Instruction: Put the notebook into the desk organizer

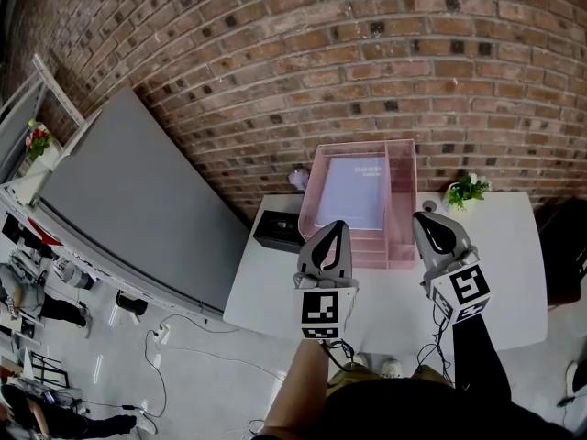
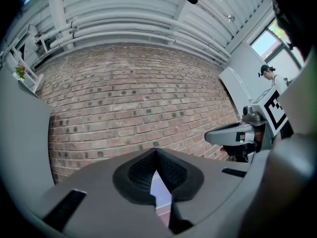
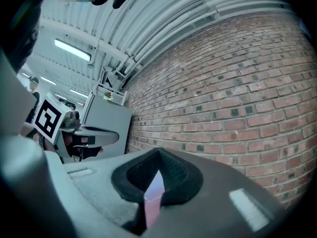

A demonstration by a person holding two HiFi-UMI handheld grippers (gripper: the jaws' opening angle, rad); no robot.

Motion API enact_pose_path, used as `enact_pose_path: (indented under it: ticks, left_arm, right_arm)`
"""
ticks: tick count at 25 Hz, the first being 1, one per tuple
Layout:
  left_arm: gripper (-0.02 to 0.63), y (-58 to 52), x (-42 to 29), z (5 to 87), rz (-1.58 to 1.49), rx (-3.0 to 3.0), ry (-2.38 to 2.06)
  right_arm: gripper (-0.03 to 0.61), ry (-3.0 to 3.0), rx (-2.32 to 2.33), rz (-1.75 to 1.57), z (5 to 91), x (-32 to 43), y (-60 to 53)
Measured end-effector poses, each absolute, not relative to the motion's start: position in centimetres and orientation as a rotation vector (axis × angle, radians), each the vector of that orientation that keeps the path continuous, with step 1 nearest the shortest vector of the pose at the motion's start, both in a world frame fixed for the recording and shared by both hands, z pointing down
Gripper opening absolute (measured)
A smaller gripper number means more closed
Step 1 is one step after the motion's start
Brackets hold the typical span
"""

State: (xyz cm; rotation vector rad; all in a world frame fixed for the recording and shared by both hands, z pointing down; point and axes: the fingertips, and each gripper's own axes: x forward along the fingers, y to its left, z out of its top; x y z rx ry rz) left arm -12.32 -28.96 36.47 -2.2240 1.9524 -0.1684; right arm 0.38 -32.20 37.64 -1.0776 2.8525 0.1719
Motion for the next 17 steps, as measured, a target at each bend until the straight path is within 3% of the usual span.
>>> enact_pose_path:
  ticks: [17]
  left_arm:
    - [0.008,-29.19,-12.20,37.13,-0.198,-2.251,1.944]
  right_arm:
    - [0.000,2.848,-1.069,0.143,37.84,0.09,-32.38]
